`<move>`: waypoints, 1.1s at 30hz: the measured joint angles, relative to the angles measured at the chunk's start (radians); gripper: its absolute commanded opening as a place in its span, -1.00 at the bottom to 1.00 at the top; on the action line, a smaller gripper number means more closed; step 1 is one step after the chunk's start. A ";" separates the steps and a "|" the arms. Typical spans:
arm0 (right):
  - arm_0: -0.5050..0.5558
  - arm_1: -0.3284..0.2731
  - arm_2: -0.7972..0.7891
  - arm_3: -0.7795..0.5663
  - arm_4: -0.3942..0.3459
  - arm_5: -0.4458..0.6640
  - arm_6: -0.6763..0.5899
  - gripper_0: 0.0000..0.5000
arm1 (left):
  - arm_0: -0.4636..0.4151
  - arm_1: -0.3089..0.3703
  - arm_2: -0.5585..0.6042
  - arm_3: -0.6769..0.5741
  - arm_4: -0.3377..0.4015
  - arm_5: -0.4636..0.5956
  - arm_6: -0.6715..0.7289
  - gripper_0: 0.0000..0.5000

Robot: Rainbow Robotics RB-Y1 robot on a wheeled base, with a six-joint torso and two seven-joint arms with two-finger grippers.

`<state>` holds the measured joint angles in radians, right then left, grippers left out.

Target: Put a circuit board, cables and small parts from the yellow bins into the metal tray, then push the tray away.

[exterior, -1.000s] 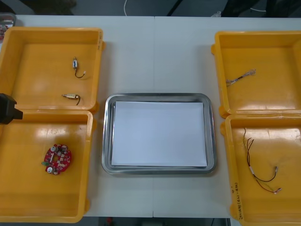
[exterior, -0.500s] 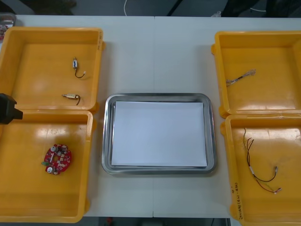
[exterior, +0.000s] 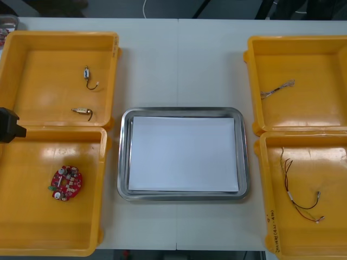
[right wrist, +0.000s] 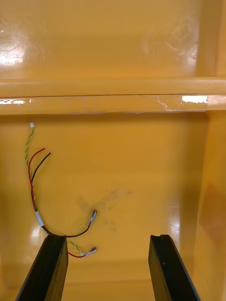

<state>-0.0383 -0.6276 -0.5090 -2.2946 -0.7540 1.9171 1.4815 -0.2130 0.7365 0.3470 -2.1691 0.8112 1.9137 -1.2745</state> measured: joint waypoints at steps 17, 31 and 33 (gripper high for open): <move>0.016 0.008 0.010 0.000 0.000 0.000 0.000 1.00 | 0.033 -0.025 -0.020 0.002 0.008 0.000 0.000 1.00; 0.035 0.008 0.120 0.000 -0.007 0.000 0.000 1.00 | 0.129 -0.025 -0.100 0.003 0.006 -0.100 -0.001 1.00; 0.035 0.008 0.138 0.000 -0.010 0.000 0.000 1.00 | 0.144 -0.025 -0.108 0.003 0.005 -0.127 -0.001 1.00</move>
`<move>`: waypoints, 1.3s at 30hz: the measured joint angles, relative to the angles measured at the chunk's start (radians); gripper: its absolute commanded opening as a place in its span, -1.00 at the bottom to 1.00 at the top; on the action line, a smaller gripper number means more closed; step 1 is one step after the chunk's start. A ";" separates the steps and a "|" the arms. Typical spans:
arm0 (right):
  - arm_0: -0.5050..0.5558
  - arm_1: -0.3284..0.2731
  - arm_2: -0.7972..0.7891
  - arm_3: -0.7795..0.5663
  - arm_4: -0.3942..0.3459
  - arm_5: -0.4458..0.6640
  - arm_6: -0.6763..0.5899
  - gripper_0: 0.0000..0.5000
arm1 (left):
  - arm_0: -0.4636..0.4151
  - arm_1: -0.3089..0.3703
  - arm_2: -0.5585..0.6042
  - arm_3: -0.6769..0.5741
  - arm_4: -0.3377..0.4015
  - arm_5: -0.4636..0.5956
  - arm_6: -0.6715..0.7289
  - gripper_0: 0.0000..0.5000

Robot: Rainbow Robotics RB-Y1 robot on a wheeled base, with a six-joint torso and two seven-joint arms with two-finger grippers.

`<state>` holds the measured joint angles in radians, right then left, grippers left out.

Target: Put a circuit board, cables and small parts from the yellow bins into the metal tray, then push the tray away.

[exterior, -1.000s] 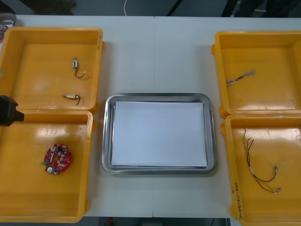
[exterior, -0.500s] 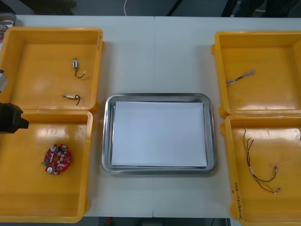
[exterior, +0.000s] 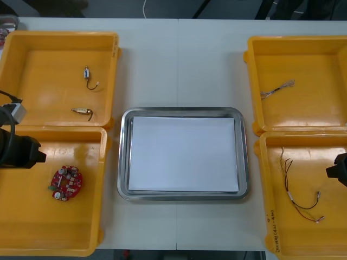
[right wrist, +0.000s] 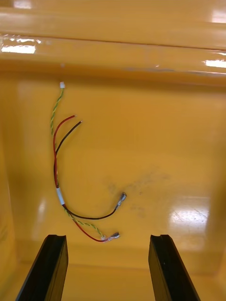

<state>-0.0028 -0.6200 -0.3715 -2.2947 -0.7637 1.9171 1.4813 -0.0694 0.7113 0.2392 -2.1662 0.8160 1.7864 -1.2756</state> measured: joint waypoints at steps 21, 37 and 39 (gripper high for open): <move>0.115 0.011 0.112 0.000 -0.003 -0.142 0.000 1.00 | 0.059 0.000 -0.132 0.069 -0.051 -0.238 -0.001 1.00; 0.206 0.034 0.185 0.000 0.047 -0.324 0.000 1.00 | 0.059 0.000 -0.209 0.143 -0.086 -0.310 -0.001 1.00; 0.214 0.034 0.194 0.000 0.058 -0.336 0.000 1.00 | 0.059 0.000 -0.213 0.151 -0.088 -0.313 -0.001 1.00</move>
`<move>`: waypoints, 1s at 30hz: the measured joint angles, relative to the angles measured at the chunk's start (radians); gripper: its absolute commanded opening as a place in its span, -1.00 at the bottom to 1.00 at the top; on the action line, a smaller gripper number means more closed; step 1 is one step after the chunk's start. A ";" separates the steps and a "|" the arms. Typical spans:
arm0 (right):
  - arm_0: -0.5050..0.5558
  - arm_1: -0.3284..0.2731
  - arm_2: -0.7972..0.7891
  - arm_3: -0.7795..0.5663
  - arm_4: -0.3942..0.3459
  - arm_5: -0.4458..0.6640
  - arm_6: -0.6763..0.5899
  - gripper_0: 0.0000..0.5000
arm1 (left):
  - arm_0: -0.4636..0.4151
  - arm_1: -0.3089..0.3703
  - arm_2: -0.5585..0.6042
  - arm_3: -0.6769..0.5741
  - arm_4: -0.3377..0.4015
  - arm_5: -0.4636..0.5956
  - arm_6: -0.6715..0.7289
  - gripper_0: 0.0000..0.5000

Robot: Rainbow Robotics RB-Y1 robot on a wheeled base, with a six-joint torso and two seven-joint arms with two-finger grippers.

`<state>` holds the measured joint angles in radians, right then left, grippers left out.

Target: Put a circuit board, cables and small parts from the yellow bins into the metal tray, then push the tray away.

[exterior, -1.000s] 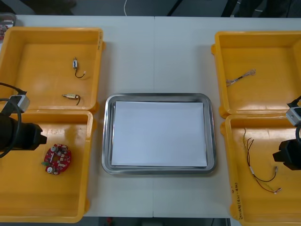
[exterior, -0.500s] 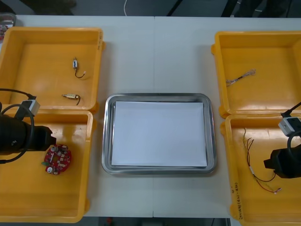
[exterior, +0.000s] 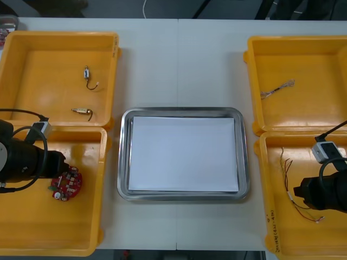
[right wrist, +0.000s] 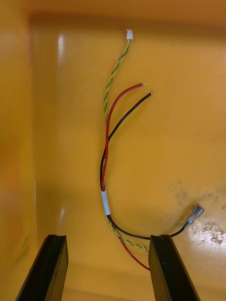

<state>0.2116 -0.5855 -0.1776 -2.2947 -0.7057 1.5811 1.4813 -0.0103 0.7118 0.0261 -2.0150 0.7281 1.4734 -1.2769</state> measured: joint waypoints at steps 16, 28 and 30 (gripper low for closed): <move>0.030 0.000 0.067 0.001 0.071 -0.057 0.000 1.00 | 0.005 0.000 -0.027 0.039 -0.014 -0.047 0.000 1.00; 0.036 0.000 0.108 0.028 0.100 -0.106 0.000 1.00 | 0.018 0.000 -0.027 0.038 -0.015 -0.047 0.000 -1.00; 0.036 0.000 0.114 0.034 0.104 -0.115 0.000 1.00 | 0.018 0.000 -0.027 0.036 -0.015 -0.047 0.000 -1.00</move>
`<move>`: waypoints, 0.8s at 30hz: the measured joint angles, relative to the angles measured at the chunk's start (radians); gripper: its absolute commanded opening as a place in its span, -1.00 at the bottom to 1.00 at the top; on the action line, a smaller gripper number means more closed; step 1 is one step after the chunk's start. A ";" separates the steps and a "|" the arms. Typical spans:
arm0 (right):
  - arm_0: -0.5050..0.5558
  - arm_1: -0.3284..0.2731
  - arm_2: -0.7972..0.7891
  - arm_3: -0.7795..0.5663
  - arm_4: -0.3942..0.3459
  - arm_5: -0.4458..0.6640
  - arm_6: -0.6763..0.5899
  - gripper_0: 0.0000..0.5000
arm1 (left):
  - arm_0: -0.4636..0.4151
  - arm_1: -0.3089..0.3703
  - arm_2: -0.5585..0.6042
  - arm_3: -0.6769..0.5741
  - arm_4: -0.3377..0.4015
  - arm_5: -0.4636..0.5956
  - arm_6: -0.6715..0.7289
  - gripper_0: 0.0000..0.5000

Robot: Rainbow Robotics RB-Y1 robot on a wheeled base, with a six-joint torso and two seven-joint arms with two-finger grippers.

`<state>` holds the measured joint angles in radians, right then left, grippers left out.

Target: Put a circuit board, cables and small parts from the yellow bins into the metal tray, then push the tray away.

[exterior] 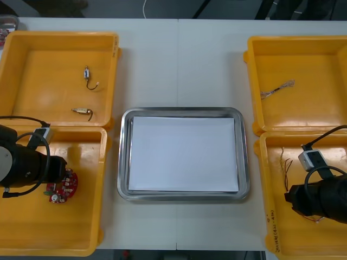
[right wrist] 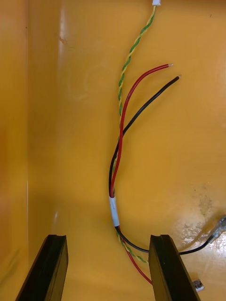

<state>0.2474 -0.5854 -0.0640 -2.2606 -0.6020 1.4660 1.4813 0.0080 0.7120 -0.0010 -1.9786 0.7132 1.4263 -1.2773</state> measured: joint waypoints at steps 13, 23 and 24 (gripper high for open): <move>0.001 0.000 0.019 0.030 0.021 -0.044 0.000 1.00 | -0.001 0.030 0.000 -0.138 0.004 0.107 0.000 -1.00; 0.002 0.000 0.041 0.088 0.032 -0.105 0.002 1.00 | -0.121 0.069 0.000 -0.221 0.134 0.324 0.000 -1.00; 0.003 0.000 0.043 0.096 0.033 -0.114 0.003 1.00 | -0.144 0.070 0.000 -0.223 0.156 0.343 0.000 -1.00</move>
<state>0.2503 -0.5853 -0.0210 -2.1646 -0.5692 1.3524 1.4839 -0.1358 0.7821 -0.0009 -2.2017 0.8694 1.7692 -1.2773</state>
